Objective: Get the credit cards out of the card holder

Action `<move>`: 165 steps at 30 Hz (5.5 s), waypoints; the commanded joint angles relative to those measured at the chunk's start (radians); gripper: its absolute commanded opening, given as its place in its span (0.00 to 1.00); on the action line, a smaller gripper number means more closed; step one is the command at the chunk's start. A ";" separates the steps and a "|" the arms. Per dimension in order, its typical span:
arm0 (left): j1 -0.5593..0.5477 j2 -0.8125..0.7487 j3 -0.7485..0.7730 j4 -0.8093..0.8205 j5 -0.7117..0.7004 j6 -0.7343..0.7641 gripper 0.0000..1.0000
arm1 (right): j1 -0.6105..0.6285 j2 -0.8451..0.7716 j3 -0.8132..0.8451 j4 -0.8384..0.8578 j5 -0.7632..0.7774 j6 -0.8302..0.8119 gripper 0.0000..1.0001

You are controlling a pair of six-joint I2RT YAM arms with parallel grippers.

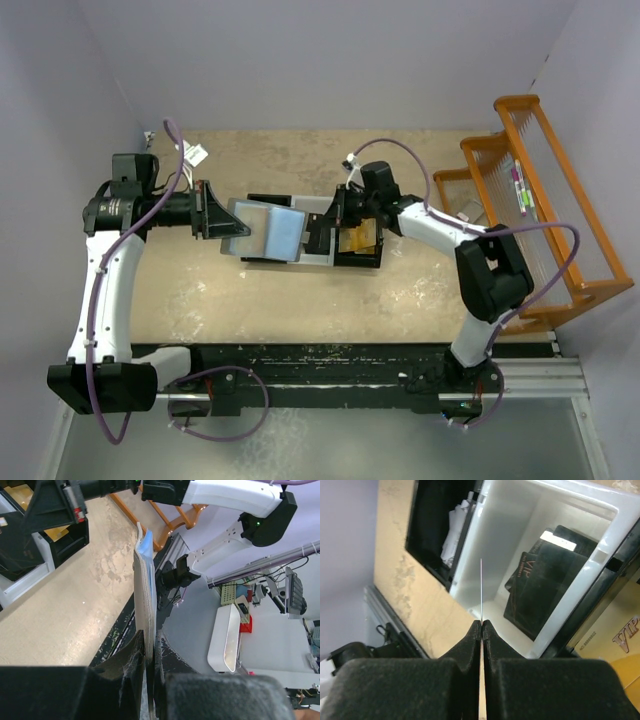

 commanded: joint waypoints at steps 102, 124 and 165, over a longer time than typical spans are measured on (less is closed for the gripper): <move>-0.003 0.018 0.109 -0.259 0.037 0.381 0.05 | 0.198 -0.438 -0.026 0.309 -0.326 0.266 0.00; -0.003 -0.024 0.043 -0.030 0.036 0.127 0.21 | 0.201 -0.415 -0.092 0.519 -0.359 0.376 0.00; -0.002 -0.026 0.088 -0.090 0.142 0.122 0.00 | 0.314 -0.297 0.101 0.246 -0.063 0.166 0.72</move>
